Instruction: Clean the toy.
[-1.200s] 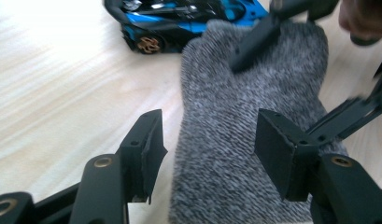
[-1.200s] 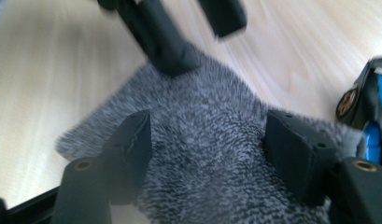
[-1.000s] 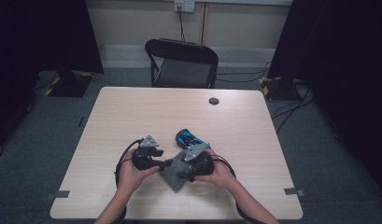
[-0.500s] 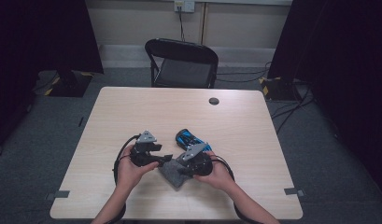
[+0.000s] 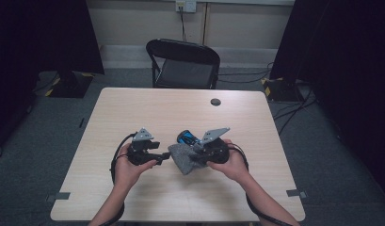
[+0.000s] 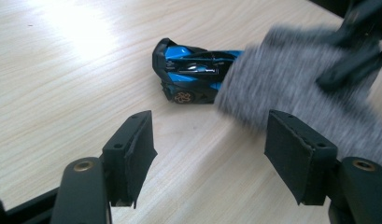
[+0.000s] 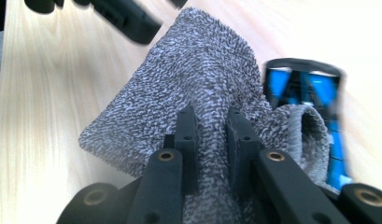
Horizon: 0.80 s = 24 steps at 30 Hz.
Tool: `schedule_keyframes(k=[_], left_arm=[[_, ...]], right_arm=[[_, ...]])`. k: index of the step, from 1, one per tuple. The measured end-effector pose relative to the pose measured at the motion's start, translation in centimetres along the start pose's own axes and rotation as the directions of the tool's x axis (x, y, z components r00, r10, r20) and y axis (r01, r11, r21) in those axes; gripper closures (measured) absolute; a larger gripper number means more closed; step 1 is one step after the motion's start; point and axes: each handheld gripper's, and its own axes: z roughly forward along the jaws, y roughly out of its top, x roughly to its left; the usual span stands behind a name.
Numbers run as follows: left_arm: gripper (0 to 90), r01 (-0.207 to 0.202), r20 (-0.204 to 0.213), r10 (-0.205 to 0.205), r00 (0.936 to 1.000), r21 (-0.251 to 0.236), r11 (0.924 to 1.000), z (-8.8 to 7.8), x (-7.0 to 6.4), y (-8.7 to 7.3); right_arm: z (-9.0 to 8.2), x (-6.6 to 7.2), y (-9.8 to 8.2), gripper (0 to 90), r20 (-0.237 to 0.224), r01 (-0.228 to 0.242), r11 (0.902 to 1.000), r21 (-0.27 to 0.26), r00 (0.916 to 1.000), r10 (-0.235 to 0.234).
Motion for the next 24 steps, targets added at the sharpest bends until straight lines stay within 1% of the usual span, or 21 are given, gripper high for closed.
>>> schedule_keyframes(k=[1, 3, 4, 5, 6, 7, 8, 9, 10, 11, 12, 13, 14, 15, 16, 17, 18, 19, 21, 22, 24], left_arm=[[32.2, -0.001, 0.010, 0.001, 1.0000, 0.005, 1.0000, 0.5, -0.3, 0.1], [31.4, -0.009, 0.017, 0.009, 0.9998, 0.012, 0.9999, 0.7, -0.5, 0.1], [31.4, -0.014, 0.017, 0.014, 0.9998, 0.014, 0.9998, 1.0, -0.7, 0.2], [31.3, -0.025, 0.025, 0.024, 0.9994, 0.021, 0.9995, 1.7, -1.2, 0.3], [31.3, -0.029, 0.026, 0.028, 0.9993, 0.024, 0.9993, 2.0, -1.4, 0.4], [31.2, -0.029, 0.026, 0.028, 0.9993, 0.024, 0.9993, 2.0, -1.4, 0.4], [31.2, -0.056, 0.029, 0.055, 0.9981, 0.036, 0.9978, 2.7, -1.8, 0.6], [31.2, -0.063, 0.028, 0.062, 0.9977, 0.040, 0.9972, 3.1, -1.9, 0.7], [31.2, -0.063, 0.028, 0.062, 0.9977, 0.040, 0.9972, 3.1, -1.9, 0.7], [31.2, -0.063, 0.036, 0.061, 0.9975, 0.045, 0.9970, 3.5, -2.2, 0.8], [31.2, -0.070, 0.038, 0.068, 0.9969, 0.049, 0.9963, 3.9, -2.3, 0.9], [31.3, -0.074, 0.045, 0.071, 0.9964, 0.052, 0.9959, 4.7, -2.7, 1.2], [31.5, -0.074, 0.045, 0.071, 0.9964, 0.052, 0.9959, 4.7, -2.7, 1.2], [31.5, -0.071, 0.050, 0.069, 0.9964, 0.048, 0.9963, 5.1, -2.9, 1.2], [31.5, -0.086, 0.054, 0.083, 0.9951, 0.054, 0.9948, 5.9, -3.2, 1.5], [31.7, -0.090, 0.054, 0.087, 0.9948, 0.056, 0.9944, 6.3, -3.3, 1.6], [31.6, -0.090, 0.054, 0.087, 0.9948, 0.056, 0.9944, 6.3, -3.3, 1.6], [31.7, -0.098, 0.054, 0.095, 0.9940, 0.059, 0.9934, 7.0, -3.5, 1.8], [31.7, -0.100, 0.053, 0.097, 0.9939, 0.061, 0.9932, 7.7, -3.6, 2.0], [31.7, -0.100, 0.053, 0.097, 0.9939, 0.061, 0.9932, 7.7, -3.6, 2.0], [31.7, -0.105, 0.036, 0.103, 0.9940, 0.060, 0.9927, 8.6, -3.5, 2.6]], right_arm=[[-1.0, -0.5, 0.0, 77.7, 0.022, -0.001, 1.0000, -0.004, 0.9998, 0.001], [-1.4, -0.7, -0.1, 77.6, 0.028, -0.005, 1.0000, -0.008, 0.9996, 0.005], [-1.9, -1.1, -0.3, 77.6, 0.041, -0.012, 0.9999, -0.008, 0.9991, 0.012], [-2.8, -1.8, -0.8, 77.6, 0.059, -0.030, 0.9995, -0.012, 0.9978, 0.031], [-3.2, -2.2, -1.2, 77.6, 0.072, -0.037, 0.9993, -0.009, 0.9967, 0.037], [-3.2, -2.2, -1.2, 77.6, 0.072, -0.037, 0.9993, -0.009, 0.9967, 0.037], [-4.0, -2.9, -2.2, 77.6, 0.095, -0.053, 0.9986, 0.000, 0.9941, 0.052], [-4.4, -3.2, -2.7, 77.6, 0.103, -0.065, 0.9978, -0.005, 0.9926, 0.066], [-4.4, -3.2, -2.7, 77.6, 0.103, -0.065, 0.9978, -0.005, 0.9926, 0.066], [-5.0, -3.8, -3.7, 77.5, 0.126, -0.086, 0.9963, -0.001, 0.9883, 0.085], [-5.0, -3.8, -3.7, 77.5, 0.126, -0.086, 0.9963, -0.001, 0.9883, 0.085], [-5.6, -4.4, -4.7, 77.4, 0.151, -0.111, 0.9939, 0.000, 0.9825, 0.109], [-5.6, -4.4, -4.7, 77.4, 0.151, -0.111, 0.9939, 0.000, 0.9825, 0.109], [-5.9, -4.9, -5.7, 77.3, 0.169, -0.133, 0.9911, 0.006, 0.9770, 0.130], [-6.0, -5.1, -6.2, 77.3, 0.175, -0.141, 0.9900, 0.007, 0.9749, 0.138], [-6.1, -5.3, -6.6, 77.2, 0.187, -0.150, 0.9886, 0.013, 0.9717, 0.145], [-6.2, -5.5, -7.0, 77.2, 0.194, -0.159, 0.9871, 0.014, 0.9689, 0.154], [-6.3, -5.7, -7.4, 77.1, 0.193, -0.171, 0.9852, 0.010, 0.9670, 0.166], [-6.6, -5.9, -8.1, 77.1, 0.208, -0.190, 0.9818, 0.008, 0.9608, 0.184], [-6.6, -5.9, -8.1, 77.1, 0.208, -0.190, 0.9818, 0.008, 0.9608, 0.184], [-6.7, -6.2, -9.2, 76.8, 0.213, -0.215, 0.9765, 0.010, 0.9545, 0.208]])
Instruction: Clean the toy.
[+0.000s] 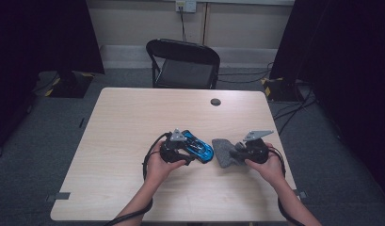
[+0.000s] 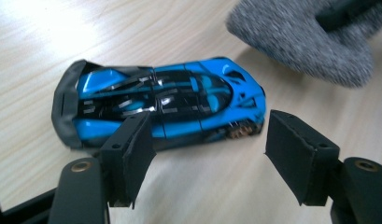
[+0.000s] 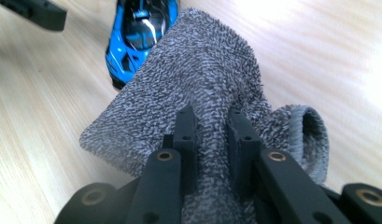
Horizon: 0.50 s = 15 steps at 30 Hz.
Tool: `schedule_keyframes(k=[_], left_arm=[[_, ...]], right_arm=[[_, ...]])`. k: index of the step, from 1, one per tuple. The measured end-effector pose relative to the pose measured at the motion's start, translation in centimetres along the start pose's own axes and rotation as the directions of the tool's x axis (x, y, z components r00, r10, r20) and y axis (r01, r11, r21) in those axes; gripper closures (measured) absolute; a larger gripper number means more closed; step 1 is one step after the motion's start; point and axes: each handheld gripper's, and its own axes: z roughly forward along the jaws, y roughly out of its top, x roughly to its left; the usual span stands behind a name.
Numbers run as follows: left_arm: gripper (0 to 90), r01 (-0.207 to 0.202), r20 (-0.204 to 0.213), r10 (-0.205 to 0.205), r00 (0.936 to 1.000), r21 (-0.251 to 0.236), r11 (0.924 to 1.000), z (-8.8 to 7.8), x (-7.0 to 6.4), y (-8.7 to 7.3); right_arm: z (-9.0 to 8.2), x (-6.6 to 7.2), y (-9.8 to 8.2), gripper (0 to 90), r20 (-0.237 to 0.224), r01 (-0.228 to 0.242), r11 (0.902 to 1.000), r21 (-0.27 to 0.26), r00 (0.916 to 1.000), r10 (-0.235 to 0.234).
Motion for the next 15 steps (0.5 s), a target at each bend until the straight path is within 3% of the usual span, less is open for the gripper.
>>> schedule_keyframes(k=[8, 11, 15], left_arm=[[29.9, -0.020, -0.023, 0.020, 0.9995, 0.001, 0.9998, 2.1, 0.4, 1.4], [27.8, -0.023, -0.047, 0.023, 0.9986, 0.016, 0.9996, 3.2, 0.6, 1.8], [25.0, -0.027, -0.082, 0.028, 0.9963, 0.011, 0.9996, 3.5, 0.7, 1.9]], right_arm=[[0.6, -0.5, -2.2, 74.4, 0.014, -0.033, 0.9992, 0.024, 0.9994, 0.032], [1.0, -0.4, -2.7, 72.3, 0.013, -0.046, 0.9988, 0.017, 0.9989, 0.046], [1.2, -0.3, -2.8, 66.7, 0.021, -0.048, 0.9988, 0.009, 0.9986, 0.048]])
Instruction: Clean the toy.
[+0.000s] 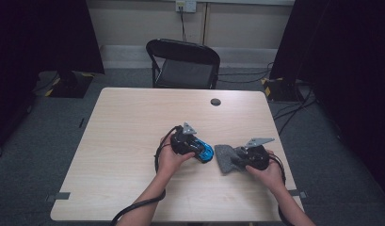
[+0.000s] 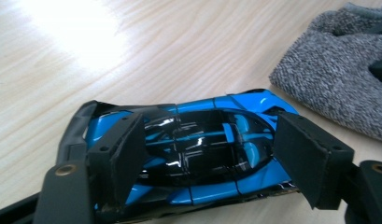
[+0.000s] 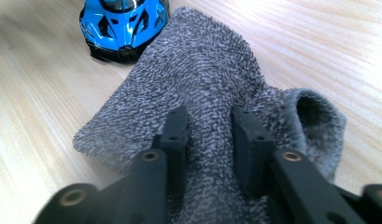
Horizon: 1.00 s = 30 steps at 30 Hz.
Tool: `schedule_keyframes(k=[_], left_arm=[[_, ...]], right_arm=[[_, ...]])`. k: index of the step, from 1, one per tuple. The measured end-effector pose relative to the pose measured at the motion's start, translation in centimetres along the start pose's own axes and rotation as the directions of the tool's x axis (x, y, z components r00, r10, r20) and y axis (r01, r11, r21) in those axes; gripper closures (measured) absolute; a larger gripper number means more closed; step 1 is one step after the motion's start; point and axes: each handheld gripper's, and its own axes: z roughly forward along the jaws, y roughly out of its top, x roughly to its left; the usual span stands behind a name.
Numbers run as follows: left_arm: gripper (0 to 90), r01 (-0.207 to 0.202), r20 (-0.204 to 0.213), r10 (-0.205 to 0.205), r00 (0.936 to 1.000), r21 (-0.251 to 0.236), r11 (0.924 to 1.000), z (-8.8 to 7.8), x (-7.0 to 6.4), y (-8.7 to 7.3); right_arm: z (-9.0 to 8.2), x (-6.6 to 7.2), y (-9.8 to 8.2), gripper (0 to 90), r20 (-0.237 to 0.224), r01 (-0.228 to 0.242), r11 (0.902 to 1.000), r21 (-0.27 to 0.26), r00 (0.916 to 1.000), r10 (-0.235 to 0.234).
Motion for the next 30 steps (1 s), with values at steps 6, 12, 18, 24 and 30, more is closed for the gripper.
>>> schedule_keyframes(k=[6, 12, 18, 24, 30], left_arm=[[19.4, -0.009, -0.023, 0.010, 0.9997, 0.016, 0.9998, 0.1, 0.2, -0.3], [11.2, -0.036, -0.033, 0.036, 0.9988, 0.015, 0.9992, 0.5, 0.1, -1.1], [3.7, 0.000, -0.062, 0.000, 0.9981, -0.005, 1.0000, 0.8, 0.2, -1.5], [3.7, 0.002, -0.069, -0.002, 0.9976, -0.007, 1.0000, 0.8, 0.1, -1.5], [3.7, 0.003, -0.079, -0.004, 0.9969, -0.007, 1.0000, 0.8, -0.1, -1.5]], right_arm=[[0.1, 0.3, 0.0, 48.0, 0.008, 0.016, 0.9999, -0.006, 0.9999, -0.016], [0.6, 0.8, 0.1, 41.5, 0.014, 0.036, 0.9993, 0.004, 0.9992, -0.036], [0.8, 1.3, 0.3, 44.9, 0.044, 0.056, 0.9976, 0.042, 0.9973, -0.058], [0.9, 1.8, 0.9, 71.7, 0.039, 0.056, 0.9953, 0.079, 0.9975, -0.059], [0.7, 1.6, 1.1, 77.7, 0.050, -0.020, 0.9989, 0.044, 0.9986, 0.018]])
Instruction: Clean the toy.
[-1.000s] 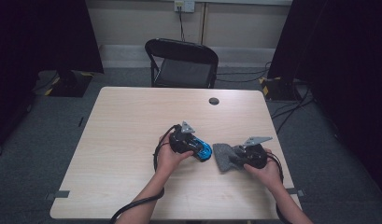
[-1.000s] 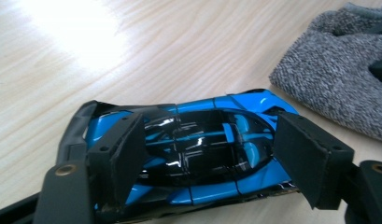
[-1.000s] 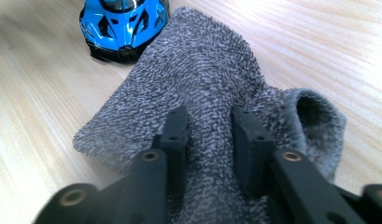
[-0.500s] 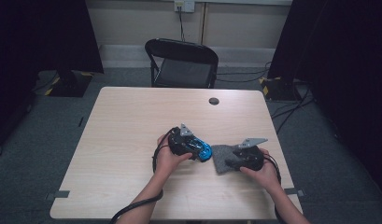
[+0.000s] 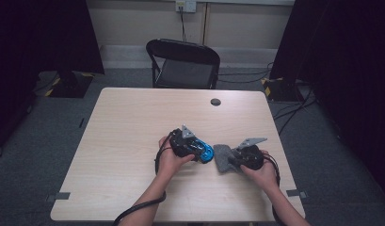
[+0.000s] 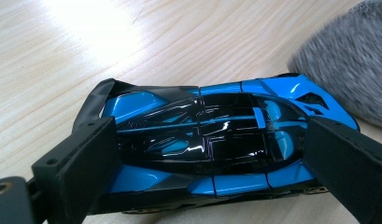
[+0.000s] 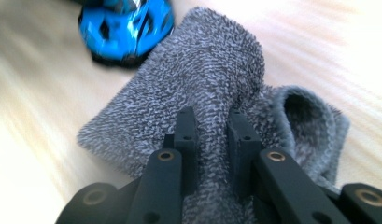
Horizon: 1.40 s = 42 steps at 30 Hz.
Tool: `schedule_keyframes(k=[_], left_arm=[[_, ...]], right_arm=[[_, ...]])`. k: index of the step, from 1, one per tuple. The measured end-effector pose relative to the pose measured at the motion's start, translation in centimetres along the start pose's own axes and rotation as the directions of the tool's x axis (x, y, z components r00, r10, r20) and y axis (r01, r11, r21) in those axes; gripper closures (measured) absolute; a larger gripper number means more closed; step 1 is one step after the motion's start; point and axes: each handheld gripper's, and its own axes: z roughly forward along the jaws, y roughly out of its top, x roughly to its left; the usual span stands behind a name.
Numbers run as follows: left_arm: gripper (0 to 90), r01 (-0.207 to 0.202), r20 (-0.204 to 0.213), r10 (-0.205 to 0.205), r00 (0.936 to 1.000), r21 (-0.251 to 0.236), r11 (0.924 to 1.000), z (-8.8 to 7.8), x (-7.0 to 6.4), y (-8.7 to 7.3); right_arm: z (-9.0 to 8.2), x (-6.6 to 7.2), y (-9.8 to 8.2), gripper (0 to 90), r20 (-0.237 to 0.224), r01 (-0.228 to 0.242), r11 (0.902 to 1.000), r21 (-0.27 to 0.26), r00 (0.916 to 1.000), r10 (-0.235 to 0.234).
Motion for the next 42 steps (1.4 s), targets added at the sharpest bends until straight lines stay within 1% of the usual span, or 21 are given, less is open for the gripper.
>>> schedule_keyframes(k=[1, 2, 5, 8, 11, 12, 13, 15, 17, 19, 20, 24, 27, 29, 31, 34, 35, 38, 39, 41, 42], left_arm=[[3.7, 0.000, 0.001, 0.000, 1.0000, -0.001, 1.0000, 0.0, 0.0, 0.0], [3.7, 0.000, 0.001, 0.000, 1.0000, -0.002, 1.0000, 0.0, 0.0, 0.0], [3.7, 0.000, 0.000, 0.000, 1.0000, -0.003, 1.0000, 0.0, 0.0, 0.0], [3.7, 0.002, 0.000, -0.002, 1.0000, -0.005, 1.0000, 0.0, 0.0, -0.1], [3.7, 0.002, 0.000, -0.002, 1.0000, -0.005, 1.0000, 0.0, 0.0, -0.1], [3.7, 0.002, 0.000, -0.002, 1.0000, -0.005, 1.0000, 0.0, 0.0, -0.1], [3.7, 0.002, 0.001, -0.002, 1.0000, -0.005, 1.0000, 0.0, 0.0, -0.1], [3.8, 0.002, 0.004, -0.002, 1.0000, -0.004, 1.0000, 0.0, 0.0, -0.1], [3.8, 0.003, 0.005, -0.003, 1.0000, -0.004, 1.0000, 0.0, 0.0, 0.0], [4.0, 0.001, 0.005, -0.001, 1.0000, -0.002, 1.0000, 0.0, 0.1, 0.0], [4.0, 0.002, 0.006, -0.002, 1.0000, -0.002, 1.0000, 0.0, 0.0, 0.0], [4.0, 0.002, 0.005, -0.002, 1.0000, -0.001, 1.0000, 0.0, 0.0, 0.0], [4.0, 0.002, 0.005, -0.002, 1.0000, -0.002, 1.0000, 0.0, 0.0, 0.0], [4.0, 0.002, 0.004, -0.002, 1.0000, -0.004, 1.0000, 0.0, 0.0, 0.0], [4.0, 0.003, 0.003, -0.003, 1.0000, -0.004, 1.0000, 0.0, 0.0, -0.1], [4.0, 0.004, 0.004, -0.003, 1.0000, -0.006, 1.0000, 0.0, 0.0, -0.1], [4.0, 0.004, 0.004, -0.003, 1.0000, -0.006, 1.0000, 0.0, 0.0, -0.1], [4.0, 0.003, 0.004, -0.003, 1.0000, -0.008, 1.0000, 0.0, 0.0, -0.1], [4.0, 0.003, 0.004, -0.003, 1.0000, -0.008, 1.0000, 0.0, 0.0, -0.1], [4.0, 0.003, 0.003, -0.003, 1.0000, -0.009, 1.0000, 0.0, 0.0, -0.1], [4.0, 0.003, 0.003, -0.003, 1.0000, -0.009, 1.0000, 0.0, 0.0, -0.1]], right_arm=[[-0.1, -0.1, 0.2, 78.0, 0.024, -0.032, 0.9993, -0.021, 0.9992, 0.032], [0.0, -0.1, 0.3, 78.1, 0.027, -0.036, 0.9990, -0.025, 0.9990, 0.037], [0.5, 0.3, 0.5, 78.2, 0.024, -0.011, 0.9999, -0.003, 0.9997, 0.011], [0.9, 1.0, 0.8, 78.3, -0.005, 0.019, 0.9998, 0.006, 0.9998, -0.019], [0.8, 1.1, 0.8, 78.0, -0.028, 0.022, 0.9997, 0.014, 0.9994, -0.021], [0.8, 1.1, 0.8, 75.8, -0.038, 0.022, 0.9996, 0.020, 0.9990, -0.021], [0.8, 1.0, 0.8, 70.0, -0.056, 0.025, 0.9994, 0.023, 0.9981, -0.024], [0.6, 1.0, 0.9, 53.3, -0.030, 0.036, 0.9993, 0.009, 0.9989, -0.035], [0.1, 0.8, 0.9, 46.0, -0.039, 0.029, 0.9986, -0.044, 0.9987, -0.031], [-0.6, 0.6, 1.1, 37.4, -0.026, 0.052, 0.9950, -0.085, 0.9982, -0.054], [-1.0, 0.4, 1.2, 38.3, -0.034, 0.071, 0.9913, -0.111, 0.9966, -0.076], [-1.6, -0.1, 1.4, 34.4, -0.065, 0.128, 0.9832, -0.130, 0.9884, -0.137], [-1.3, -0.2, 1.1, 33.5, -0.086, 0.158, 0.9811, -0.112, 0.9821, -0.168], [-1.0, -0.2, 1.0, 33.1, -0.081, 0.165, 0.9818, -0.095, 0.9816, -0.173], [-0.3, -0.1, 0.5, 34.2, -0.093, 0.147, 0.9869, -0.066, 0.9838, -0.153], [0.3, -0.1, -0.1, 35.0, -0.065, 0.136, 0.9896, -0.047, 0.9882, -0.139], [0.3, -0.1, -0.1, 35.0, -0.065, 0.136, 0.9896, -0.047, 0.9882, -0.139], [0.6, -0.2, -0.6, 34.8, -0.031, 0.091, 0.9946, -0.050, 0.9952, -0.093], [0.6, -0.2, -0.6, 34.8, -0.031, 0.091, 0.9946, -0.050, 0.9952, -0.093], [0.7, -0.4, -0.9, 35.1, 0.021, 0.052, 0.9965, -0.065, 0.9985, -0.050], [0.7, -0.4, -0.9, 35.1, 0.021, 0.052, 0.9965, -0.065, 0.9985, -0.050]])
